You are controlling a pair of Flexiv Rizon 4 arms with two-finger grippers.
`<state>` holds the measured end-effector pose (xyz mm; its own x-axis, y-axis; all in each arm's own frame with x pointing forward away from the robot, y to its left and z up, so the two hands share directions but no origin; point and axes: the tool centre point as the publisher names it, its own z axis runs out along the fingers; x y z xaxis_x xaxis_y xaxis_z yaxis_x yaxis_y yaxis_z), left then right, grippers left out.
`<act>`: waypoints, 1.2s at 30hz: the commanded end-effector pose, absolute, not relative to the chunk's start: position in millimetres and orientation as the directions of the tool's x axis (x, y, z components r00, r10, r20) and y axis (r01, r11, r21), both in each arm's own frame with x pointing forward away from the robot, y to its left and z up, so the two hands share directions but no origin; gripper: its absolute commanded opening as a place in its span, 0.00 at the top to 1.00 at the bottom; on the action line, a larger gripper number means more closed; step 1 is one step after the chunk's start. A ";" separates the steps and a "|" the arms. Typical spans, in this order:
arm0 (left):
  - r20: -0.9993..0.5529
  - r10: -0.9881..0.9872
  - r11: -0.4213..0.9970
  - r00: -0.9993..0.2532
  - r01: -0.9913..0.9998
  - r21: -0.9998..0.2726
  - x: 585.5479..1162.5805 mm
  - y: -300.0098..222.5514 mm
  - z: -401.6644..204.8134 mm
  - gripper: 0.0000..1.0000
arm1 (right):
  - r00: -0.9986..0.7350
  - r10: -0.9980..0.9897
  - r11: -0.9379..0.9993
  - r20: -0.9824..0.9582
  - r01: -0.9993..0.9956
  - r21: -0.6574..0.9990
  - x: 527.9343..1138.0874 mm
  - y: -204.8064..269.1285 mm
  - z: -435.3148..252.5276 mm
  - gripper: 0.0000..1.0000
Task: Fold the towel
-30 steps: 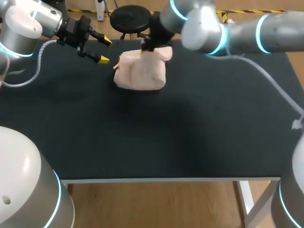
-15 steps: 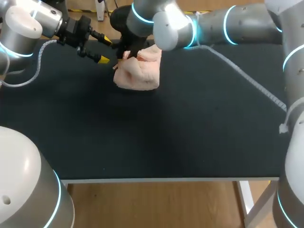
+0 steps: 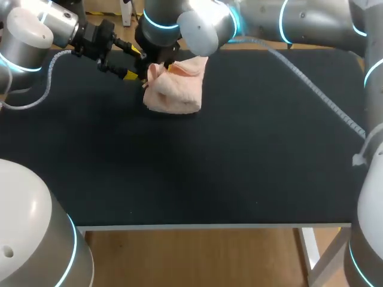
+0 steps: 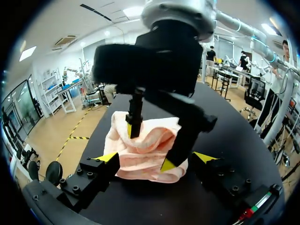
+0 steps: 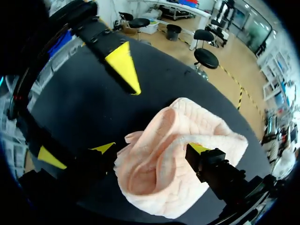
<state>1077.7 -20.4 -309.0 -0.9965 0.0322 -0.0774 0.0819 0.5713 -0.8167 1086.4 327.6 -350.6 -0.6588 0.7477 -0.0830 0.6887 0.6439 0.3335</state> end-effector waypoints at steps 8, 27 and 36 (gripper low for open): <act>-0.079 0.032 0.571 -0.996 0.083 -0.817 1077.5 -20.4 -309.6 0.00 | -0.842 0.481 0.865 -0.242 0.411 0.288 1061.7 305.7 -322.0 0.00; -0.079 0.032 0.571 -0.996 0.083 -0.817 1077.5 -20.4 -309.6 0.00 | -0.692 0.701 0.700 -0.171 0.623 0.348 1082.5 243.4 -325.2 1.00; -0.079 0.032 0.571 -0.996 0.083 -0.817 1077.5 -20.4 -309.6 0.00 | -0.648 0.752 0.650 -0.125 0.695 0.308 1083.5 232.5 -350.4 1.00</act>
